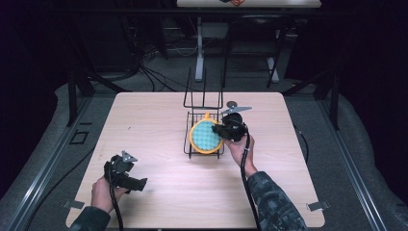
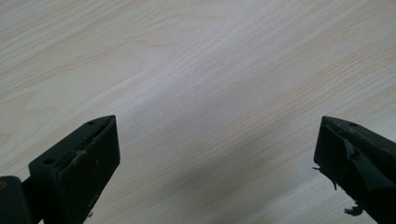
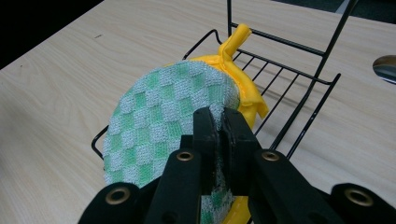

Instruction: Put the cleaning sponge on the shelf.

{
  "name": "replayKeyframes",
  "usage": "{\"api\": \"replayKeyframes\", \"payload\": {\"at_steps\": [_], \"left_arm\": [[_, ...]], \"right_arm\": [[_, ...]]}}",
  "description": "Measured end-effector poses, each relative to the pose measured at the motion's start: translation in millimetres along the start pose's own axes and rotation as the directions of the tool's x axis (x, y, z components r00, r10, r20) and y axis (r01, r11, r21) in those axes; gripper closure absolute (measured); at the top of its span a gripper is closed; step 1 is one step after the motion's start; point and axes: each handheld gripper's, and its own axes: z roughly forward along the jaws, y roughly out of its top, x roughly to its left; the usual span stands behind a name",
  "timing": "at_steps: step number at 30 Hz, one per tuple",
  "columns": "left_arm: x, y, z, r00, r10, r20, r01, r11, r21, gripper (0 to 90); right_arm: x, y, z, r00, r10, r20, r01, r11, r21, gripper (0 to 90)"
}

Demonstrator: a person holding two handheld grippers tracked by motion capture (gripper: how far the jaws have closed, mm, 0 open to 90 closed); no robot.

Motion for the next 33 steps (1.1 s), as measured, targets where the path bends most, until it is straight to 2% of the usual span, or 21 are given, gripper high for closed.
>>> {"api": "replayKeyframes", "payload": {"at_steps": [5, 8, 12, 22, 25, 28, 33], "left_arm": [[0.7, -1.2, -1.2, 1.0000, -0.008, -0.002, 0.008, 1.0000, -0.002, 0.3], [1.0, -1.6, -1.6, 1.0000, -0.006, -0.002, 0.006, 1.0000, -0.006, 0.3], [0.9, -1.6, -1.3, 1.0000, -0.005, -0.002, 0.005, 1.0000, -0.001, 0.3], [0.8, -1.5, -1.2, 1.0000, -0.009, 0.000, 0.009, 1.0000, -0.001, 0.3], [1.3, -1.9, -1.6, 0.9999, -0.012, 0.001, 0.012, 0.9999, -0.005, 0.3], [1.6, -1.9, -1.3, 1.0000, -0.009, 0.003, 0.009, 1.0000, 0.001, 0.3], [1.6, -1.9, -1.1, 0.9998, -0.013, 0.014, 0.013, 0.9999, -0.004, 0.3]], "right_arm": [[-3.9, -2.3, 7.1, 0.9998, 0.021, 0.007, -0.021, 1.000, 0.006, 85.2], [-6.6, -3.0, 10.9, 0.9998, 0.012, 0.017, -0.012, 1.000, 0.014, 85.2], [-9.4, -4.7, 17.5, 0.9997, 0.024, 0.012, -0.024, 1.000, 0.020, 85.1], [-19.9, -10.6, 28.1, 0.9939, 0.110, -0.009, -0.110, 0.994, 0.019, 84.3], [-19.7, -10.5, 30.4, 0.9941, 0.108, -0.008, -0.108, 0.994, 0.017, 84.1], [-17.3, -10.1, 33.5, 0.9918, 0.128, -0.007, -0.127, 0.992, 0.023, 82.6], [-14.1, -9.8, 38.1, 0.9942, 0.107, 0.014, -0.107, 0.994, 0.036, 79.2]]}}
